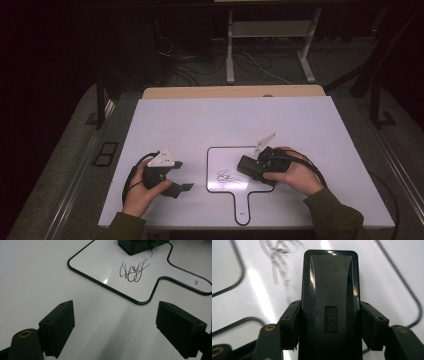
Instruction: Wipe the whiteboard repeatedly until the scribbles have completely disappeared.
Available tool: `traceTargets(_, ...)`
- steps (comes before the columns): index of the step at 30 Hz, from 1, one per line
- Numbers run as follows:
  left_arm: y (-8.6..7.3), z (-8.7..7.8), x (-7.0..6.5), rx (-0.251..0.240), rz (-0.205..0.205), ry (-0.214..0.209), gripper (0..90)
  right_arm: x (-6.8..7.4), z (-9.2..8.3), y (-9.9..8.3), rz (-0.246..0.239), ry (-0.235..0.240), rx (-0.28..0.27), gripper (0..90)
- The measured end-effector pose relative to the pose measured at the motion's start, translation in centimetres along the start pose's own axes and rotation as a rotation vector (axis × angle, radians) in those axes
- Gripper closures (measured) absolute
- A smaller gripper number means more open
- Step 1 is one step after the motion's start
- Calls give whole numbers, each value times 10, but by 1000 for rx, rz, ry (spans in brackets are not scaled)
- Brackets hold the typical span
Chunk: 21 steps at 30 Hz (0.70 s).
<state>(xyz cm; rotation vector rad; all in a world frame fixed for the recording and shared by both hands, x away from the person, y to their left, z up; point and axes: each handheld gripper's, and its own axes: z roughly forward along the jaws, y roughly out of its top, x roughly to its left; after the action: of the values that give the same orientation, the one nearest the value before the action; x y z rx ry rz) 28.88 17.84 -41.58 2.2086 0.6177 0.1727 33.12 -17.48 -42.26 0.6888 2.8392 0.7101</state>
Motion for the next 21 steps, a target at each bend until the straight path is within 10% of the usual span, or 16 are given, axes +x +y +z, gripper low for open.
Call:
traceTargets(7,1,1,-1,-3,1,-3,147,12,1,4,-31,26,9,386)
traceTargets(21,0,2,-1,-1,0,-2,147,-19,-1,0,64,-65,20,386)
